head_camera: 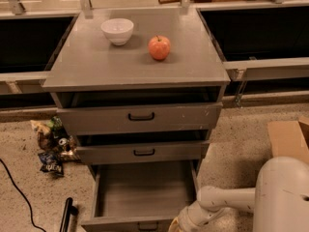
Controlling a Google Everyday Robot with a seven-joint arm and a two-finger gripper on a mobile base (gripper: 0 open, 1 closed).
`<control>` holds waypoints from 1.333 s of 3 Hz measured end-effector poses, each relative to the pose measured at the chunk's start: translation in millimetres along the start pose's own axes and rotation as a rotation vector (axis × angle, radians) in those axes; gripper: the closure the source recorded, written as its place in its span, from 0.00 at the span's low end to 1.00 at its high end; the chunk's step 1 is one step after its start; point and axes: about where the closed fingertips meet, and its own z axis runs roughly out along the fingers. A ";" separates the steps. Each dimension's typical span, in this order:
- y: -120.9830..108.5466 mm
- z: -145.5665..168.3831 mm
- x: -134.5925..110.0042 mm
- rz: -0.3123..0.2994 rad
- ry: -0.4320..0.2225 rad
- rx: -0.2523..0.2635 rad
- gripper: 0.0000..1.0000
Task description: Close bottom drawer
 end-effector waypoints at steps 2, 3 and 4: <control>-27.8 19.8 42.0 -0.010 -0.011 -0.014 1.00; -39.4 23.1 52.1 -0.013 -0.017 -0.004 1.00; -49.0 19.7 57.5 -0.008 -0.016 0.029 0.81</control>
Offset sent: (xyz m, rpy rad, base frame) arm 0.0400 -0.0295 -0.0680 0.0258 -0.0001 0.0199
